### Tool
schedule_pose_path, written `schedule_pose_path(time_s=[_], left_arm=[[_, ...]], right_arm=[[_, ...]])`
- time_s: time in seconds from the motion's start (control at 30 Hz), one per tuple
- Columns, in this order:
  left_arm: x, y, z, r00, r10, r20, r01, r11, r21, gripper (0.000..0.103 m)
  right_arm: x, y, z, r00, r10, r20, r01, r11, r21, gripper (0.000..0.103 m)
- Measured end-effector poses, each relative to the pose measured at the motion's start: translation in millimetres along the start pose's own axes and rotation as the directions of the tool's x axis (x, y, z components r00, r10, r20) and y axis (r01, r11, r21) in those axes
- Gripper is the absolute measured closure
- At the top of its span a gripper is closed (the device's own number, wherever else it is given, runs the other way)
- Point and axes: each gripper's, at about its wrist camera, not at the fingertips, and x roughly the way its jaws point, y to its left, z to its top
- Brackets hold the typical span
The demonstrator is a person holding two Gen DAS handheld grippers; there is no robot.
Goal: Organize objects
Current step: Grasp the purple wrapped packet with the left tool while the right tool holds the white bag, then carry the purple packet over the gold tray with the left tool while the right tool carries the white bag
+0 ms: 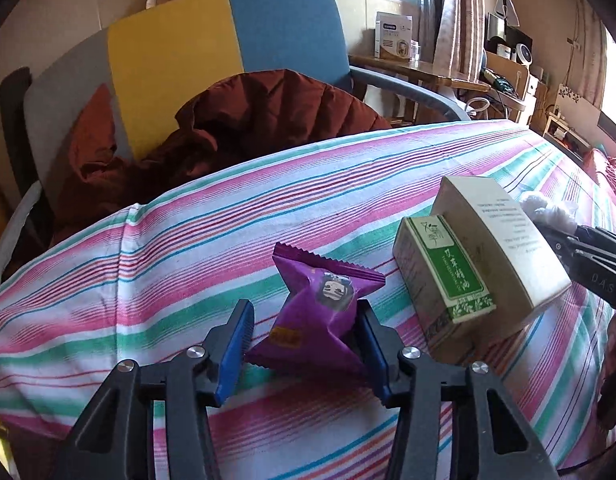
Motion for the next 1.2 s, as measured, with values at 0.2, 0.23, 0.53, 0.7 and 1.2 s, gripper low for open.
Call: schedule_pose_path(time_s=[0.2, 0.23, 0.53, 0.7, 1.2], left_arm=[[-24, 8, -25, 0.998, 0.055, 0.012, -0.055, 0.997, -0.056, 0.051], [-27, 6, -27, 0.998, 0.058, 0.011, -0.057, 0.997, -0.058, 0.051], [-57, -17, -58, 0.999, 0.040, 0.020, -0.039, 0.999, -0.024, 0.051], [-67, -20, -68, 0.999, 0.037, 0.022, -0.037, 0.999, -0.033, 0.051], [-130, -7, -111, 1.000, 0.011, 0.024, -0.007, 0.985, -0.173, 0.054]], right_arm=[[-12, 5, 0, 0.999, -0.021, 0.051, 0.022, 0.999, -0.028, 0.065], [-15, 7, 0, 0.998, -0.026, 0.065, 0.028, 0.999, -0.034, 0.065], [-43, 17, -7, 0.996, -0.013, 0.086, 0.015, 1.000, -0.020, 0.065], [-66, 39, -27, 0.995, 0.049, 0.082, -0.047, 0.999, -0.023, 0.065], [-102, 85, -67, 0.989, 0.114, 0.090, -0.105, 0.990, -0.096, 0.065]])
